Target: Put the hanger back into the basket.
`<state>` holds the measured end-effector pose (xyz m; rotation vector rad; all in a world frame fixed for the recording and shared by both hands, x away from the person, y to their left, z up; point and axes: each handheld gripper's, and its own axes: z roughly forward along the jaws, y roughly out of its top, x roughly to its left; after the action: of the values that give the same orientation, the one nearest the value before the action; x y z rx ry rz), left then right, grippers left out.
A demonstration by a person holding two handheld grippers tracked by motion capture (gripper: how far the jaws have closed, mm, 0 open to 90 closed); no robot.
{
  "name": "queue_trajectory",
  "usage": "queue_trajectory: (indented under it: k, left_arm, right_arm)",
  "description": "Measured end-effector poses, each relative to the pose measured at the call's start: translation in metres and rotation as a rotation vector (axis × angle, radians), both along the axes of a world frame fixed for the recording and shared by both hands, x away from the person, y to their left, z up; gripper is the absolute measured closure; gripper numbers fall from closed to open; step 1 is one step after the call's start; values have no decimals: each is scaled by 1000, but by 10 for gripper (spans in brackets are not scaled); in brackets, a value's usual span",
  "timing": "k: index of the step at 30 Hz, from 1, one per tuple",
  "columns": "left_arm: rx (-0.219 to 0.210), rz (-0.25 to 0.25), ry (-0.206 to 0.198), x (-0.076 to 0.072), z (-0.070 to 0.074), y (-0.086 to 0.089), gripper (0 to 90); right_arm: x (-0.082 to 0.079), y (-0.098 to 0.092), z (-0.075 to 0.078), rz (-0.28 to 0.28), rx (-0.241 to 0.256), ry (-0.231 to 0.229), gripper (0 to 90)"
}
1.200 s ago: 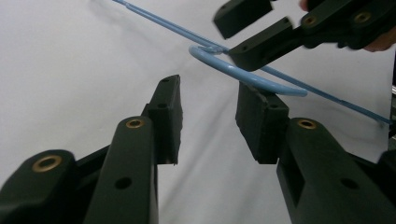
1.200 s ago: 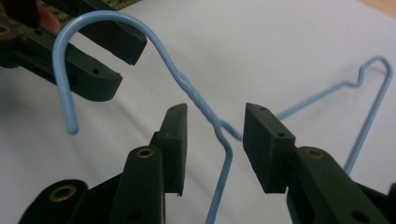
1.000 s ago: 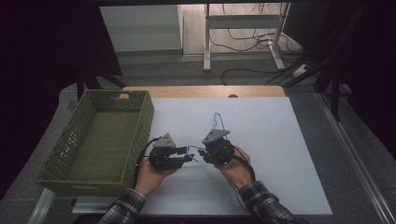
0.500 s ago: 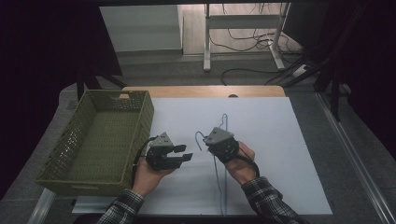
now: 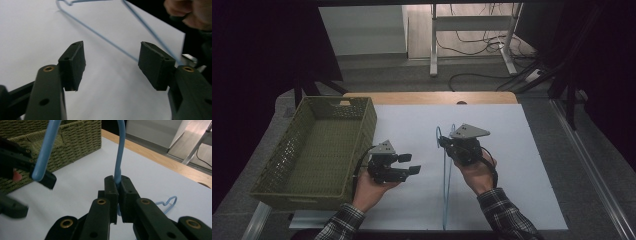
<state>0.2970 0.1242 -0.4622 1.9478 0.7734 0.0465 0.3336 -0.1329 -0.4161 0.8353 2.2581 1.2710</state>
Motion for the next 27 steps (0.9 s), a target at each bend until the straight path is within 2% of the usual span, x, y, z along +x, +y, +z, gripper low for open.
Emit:
queue_trajectory:
  k: [4, 6, 10, 15, 22, 27]
  left_arm:
    - [-9, -55, 12, -7, 7, -21, 361]
    - [-9, -64, 18, -9, 10, -29, 354]
    - [24, -52, 16, -12, 13, -42, 334]
    - [35, -54, 29, -14, 9, -52, 297]
    - [56, -45, 36, -15, 8, -59, 273]
    - [92, -32, 37, -16, 6, -62, 284]
  right_arm:
    - [-4, 6, 0, -10, 0, -6, 858]
    - [-5, 8, 0, -14, 1, -10, 858]
    - [-6, 9, 0, -26, 13, -13, 858]
    - [-6, 8, 1, -43, 26, -21, 858]
    - [-8, 10, 2, -53, 31, -30, 859]
    - [-8, 12, 4, -53, 33, -33, 859]
